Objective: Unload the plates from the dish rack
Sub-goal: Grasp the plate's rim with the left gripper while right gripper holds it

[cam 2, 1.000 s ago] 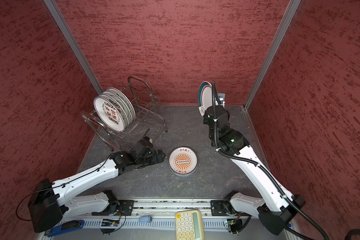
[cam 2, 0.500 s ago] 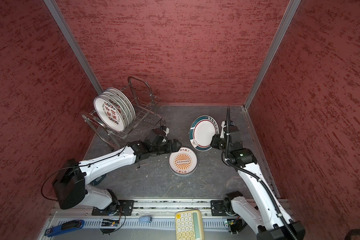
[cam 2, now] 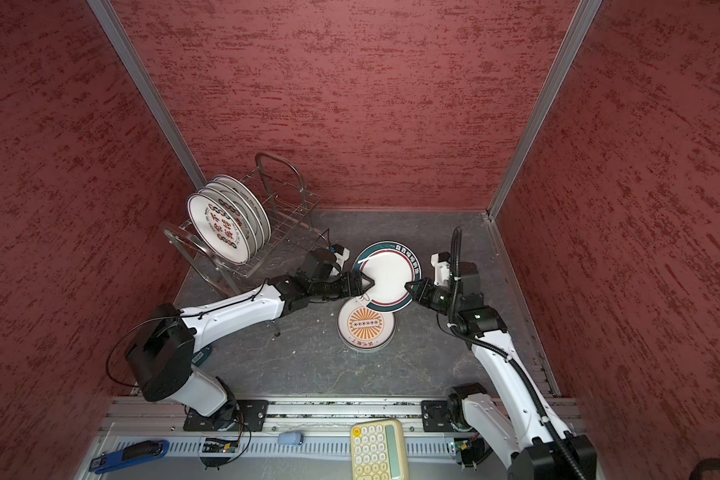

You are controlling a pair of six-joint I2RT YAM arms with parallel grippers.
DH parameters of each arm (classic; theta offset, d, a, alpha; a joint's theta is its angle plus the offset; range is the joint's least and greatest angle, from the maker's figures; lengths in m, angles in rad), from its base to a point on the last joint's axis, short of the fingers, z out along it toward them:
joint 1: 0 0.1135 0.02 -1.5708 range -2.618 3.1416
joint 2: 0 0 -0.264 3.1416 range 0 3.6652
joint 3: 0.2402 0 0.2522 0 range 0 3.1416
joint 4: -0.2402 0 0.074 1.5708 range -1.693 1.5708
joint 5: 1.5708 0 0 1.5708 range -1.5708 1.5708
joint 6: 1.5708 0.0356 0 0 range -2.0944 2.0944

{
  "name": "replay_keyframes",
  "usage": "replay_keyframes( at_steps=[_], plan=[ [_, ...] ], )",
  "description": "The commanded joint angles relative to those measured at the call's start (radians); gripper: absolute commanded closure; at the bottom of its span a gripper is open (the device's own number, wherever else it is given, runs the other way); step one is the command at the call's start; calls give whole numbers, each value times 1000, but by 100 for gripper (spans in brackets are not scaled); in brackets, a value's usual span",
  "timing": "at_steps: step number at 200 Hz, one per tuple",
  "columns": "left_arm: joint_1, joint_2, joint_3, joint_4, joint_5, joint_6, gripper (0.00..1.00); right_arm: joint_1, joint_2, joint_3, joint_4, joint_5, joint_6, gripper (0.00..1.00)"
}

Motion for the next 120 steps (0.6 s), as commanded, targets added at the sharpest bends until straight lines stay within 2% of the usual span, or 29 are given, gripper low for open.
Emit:
replay_keyframes(
  at_steps=[1, 27, 102, 120],
  plan=[
    [7, -22, -17, 94, 59, 4, 26, -14, -23, -15, 158, -105, 67, 100],
    [5, -40, -33, 105, 73, 2, 46, -24, -14, -50, 226, -143, 105, 100],
    [-7, -40, -56, 145, 103, 2, 83, -29, 45, -86, 349, -234, 146, 100],
    [-5, -34, -53, 139, 102, 3, 90, -29, 56, -89, 363, -239, 146, 93]
  ],
)
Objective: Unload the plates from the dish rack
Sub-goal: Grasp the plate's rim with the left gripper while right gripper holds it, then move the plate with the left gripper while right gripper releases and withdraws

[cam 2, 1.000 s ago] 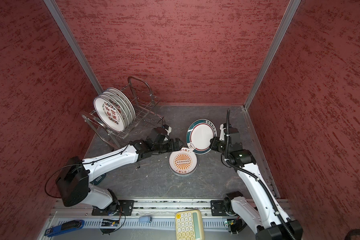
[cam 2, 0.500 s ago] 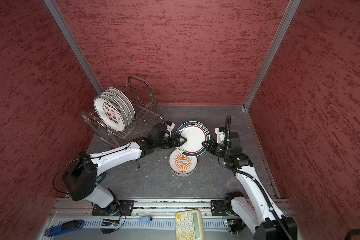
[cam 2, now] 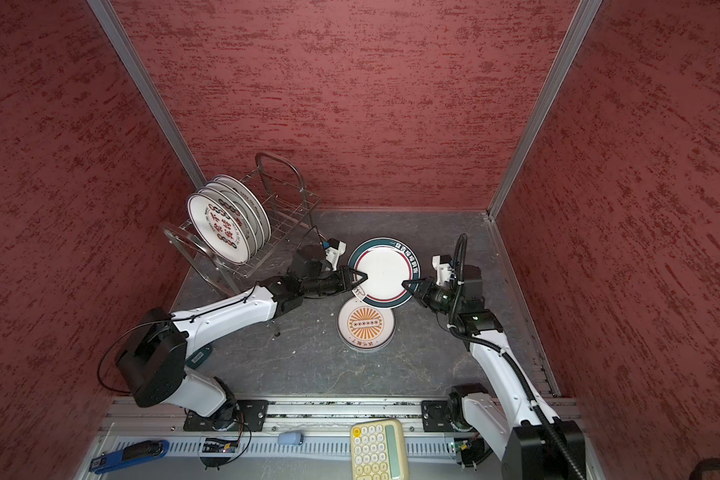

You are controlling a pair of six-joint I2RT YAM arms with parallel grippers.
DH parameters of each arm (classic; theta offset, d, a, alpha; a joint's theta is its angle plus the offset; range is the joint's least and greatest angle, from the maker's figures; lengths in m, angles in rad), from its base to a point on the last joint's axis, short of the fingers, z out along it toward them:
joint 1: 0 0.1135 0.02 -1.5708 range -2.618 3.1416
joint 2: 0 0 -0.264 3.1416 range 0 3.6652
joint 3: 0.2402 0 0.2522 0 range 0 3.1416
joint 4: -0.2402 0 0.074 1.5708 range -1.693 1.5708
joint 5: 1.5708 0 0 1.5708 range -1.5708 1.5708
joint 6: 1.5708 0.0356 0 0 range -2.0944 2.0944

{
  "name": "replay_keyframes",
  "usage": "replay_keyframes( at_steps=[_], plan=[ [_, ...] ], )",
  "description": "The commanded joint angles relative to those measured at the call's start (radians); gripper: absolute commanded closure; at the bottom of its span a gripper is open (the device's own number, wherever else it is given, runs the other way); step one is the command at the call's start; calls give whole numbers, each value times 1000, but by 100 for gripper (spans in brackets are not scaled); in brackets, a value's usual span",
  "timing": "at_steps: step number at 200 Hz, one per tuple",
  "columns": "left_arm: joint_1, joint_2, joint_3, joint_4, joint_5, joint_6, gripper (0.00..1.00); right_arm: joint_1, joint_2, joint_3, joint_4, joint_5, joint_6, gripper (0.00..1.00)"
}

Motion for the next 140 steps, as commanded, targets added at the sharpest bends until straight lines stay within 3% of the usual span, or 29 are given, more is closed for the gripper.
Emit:
replay_keyframes(
  at_steps=[1, 38, 65, 89, 124, 140],
  plan=[
    [-37, 15, 2, -15, 0, 71, 90, 29, 9, 10, 110, -58, -22, 93],
    [-30, 36, 17, -31, 4, 63, 100, 24, 31, 18, 132, -54, -18, 70],
    [-31, 51, 46, -68, -8, 63, 100, 7, 34, 25, 114, -10, -17, 48],
    [-31, 69, 85, -106, -28, 63, 100, -8, 2, 73, -83, 185, -90, 26],
    [-34, 140, 173, -155, -43, 49, 100, -15, -59, 183, -442, 659, -181, 6],
    [-35, 190, 228, -177, -50, 45, 100, -18, -85, 207, -527, 808, -197, 1]
  ],
)
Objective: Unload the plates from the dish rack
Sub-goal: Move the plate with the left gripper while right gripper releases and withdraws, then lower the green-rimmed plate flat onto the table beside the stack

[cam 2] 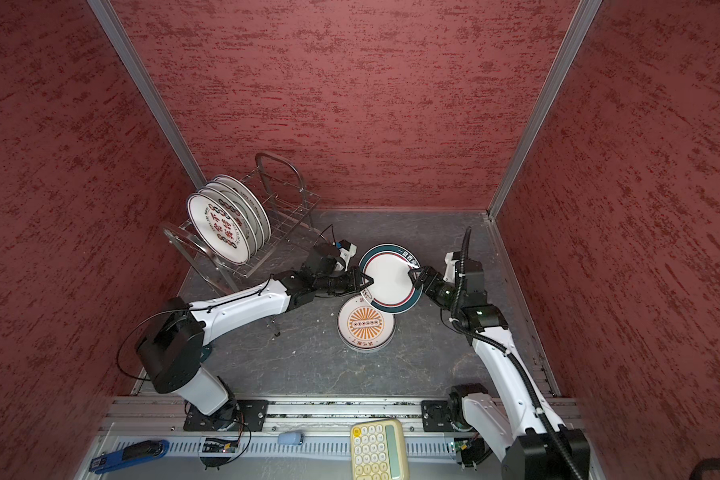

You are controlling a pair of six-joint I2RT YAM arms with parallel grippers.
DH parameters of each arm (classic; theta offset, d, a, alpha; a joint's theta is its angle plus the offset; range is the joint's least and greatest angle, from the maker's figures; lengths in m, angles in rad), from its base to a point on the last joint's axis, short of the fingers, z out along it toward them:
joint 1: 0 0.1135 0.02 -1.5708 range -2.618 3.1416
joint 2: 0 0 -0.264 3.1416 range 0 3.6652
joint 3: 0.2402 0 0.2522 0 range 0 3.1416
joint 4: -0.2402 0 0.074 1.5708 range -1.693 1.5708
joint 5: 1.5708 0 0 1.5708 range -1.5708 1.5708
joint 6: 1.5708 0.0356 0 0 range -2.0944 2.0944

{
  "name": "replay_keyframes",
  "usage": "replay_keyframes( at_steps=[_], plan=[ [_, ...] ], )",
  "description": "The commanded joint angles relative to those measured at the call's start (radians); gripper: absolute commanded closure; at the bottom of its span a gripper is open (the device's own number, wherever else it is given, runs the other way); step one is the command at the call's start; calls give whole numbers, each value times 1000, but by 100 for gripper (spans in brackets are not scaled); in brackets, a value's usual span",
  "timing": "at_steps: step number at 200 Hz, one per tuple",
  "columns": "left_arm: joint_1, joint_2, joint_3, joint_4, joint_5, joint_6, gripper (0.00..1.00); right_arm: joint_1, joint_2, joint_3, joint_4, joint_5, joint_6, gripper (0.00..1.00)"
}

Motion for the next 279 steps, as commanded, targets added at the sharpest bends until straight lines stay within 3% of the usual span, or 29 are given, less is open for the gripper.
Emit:
replay_keyframes(
  at_steps=[1, 57, 126, 193, 279],
  plan=[
    [-3, 54, 86, -33, -22, 8, 100, -8, -50, 57, -223, 371, -69, 1],
    [-3, 299, 370, -124, -55, 3, 100, -11, -111, 73, -316, 451, -101, 1],
    [-4, 570, 700, -232, -45, -14, 100, -13, -232, 102, -365, 382, -168, 1],
    [-4, 673, 798, -254, -33, -39, 100, -14, -233, 123, -341, 301, -193, 1],
    [9, 733, 810, -288, -24, -56, 100, -13, -233, 149, -330, 253, -198, 1]
  ],
)
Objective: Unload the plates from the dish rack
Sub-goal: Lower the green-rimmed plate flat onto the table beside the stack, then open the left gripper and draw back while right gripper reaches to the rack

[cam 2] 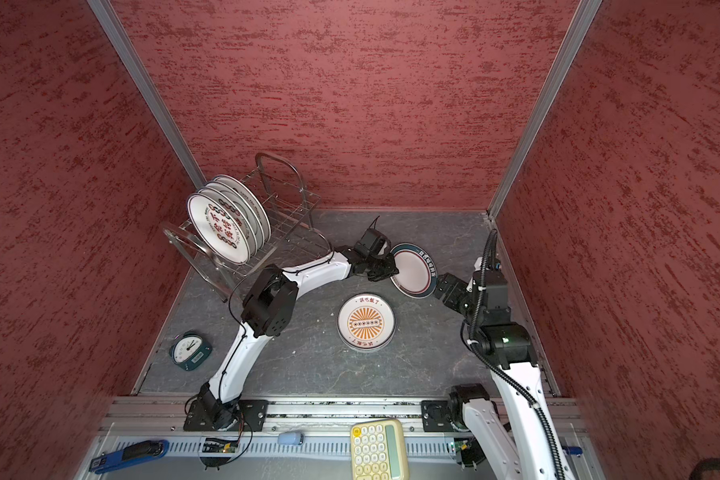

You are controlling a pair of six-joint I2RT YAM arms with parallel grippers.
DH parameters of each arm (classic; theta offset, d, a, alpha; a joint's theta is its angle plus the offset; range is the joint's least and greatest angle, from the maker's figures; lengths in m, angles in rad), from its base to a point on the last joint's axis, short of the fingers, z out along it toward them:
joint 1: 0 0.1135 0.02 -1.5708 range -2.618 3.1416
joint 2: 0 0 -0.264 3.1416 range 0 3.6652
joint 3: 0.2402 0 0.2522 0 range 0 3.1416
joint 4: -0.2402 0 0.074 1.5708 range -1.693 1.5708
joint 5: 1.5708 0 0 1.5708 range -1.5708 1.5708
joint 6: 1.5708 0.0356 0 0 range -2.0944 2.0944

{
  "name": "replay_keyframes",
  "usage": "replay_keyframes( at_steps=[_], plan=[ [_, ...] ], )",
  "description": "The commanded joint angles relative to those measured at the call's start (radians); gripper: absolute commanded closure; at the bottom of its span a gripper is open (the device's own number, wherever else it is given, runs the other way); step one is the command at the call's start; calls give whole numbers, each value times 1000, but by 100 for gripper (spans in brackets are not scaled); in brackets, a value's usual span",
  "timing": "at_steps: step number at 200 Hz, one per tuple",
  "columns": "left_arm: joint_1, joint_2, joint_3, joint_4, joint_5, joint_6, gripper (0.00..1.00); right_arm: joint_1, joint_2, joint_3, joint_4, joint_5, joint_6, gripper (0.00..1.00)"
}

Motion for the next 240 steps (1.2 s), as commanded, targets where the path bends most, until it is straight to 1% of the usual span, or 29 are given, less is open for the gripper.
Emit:
replay_keyframes(
  at_steps=[1, 9, 46, 72, 99, 147, 172, 217, 240],
  plan=[
    [6, 32, 33, 9, 13, -2, 100, -4, -10, 28, 13, -31, -13, 1],
    [6, 37, 33, 6, 11, 0, 99, -4, -10, 27, 11, -33, -13, 1],
    [6, 52, 46, -21, 12, -3, 89, -4, -26, 30, 4, -41, -13, 1],
    [11, 50, 54, -44, 7, 6, 84, -4, -35, 27, 4, -45, -8, 1],
    [16, 46, 79, -104, -12, 24, 70, -5, -42, 20, 4, -47, -2, 1],
    [20, 22, 95, -201, -65, 55, 50, -4, -35, 19, 3, -62, -7, 1],
    [24, 5, 91, -236, -90, 75, 48, -4, -23, 16, 18, -79, -11, 1],
    [45, -6, 84, -274, -87, 93, 44, -4, 14, 34, 29, -149, -22, 1],
    [47, -50, 61, -302, -119, 120, 41, -4, 15, 30, 72, -186, -29, 1]
  ],
)
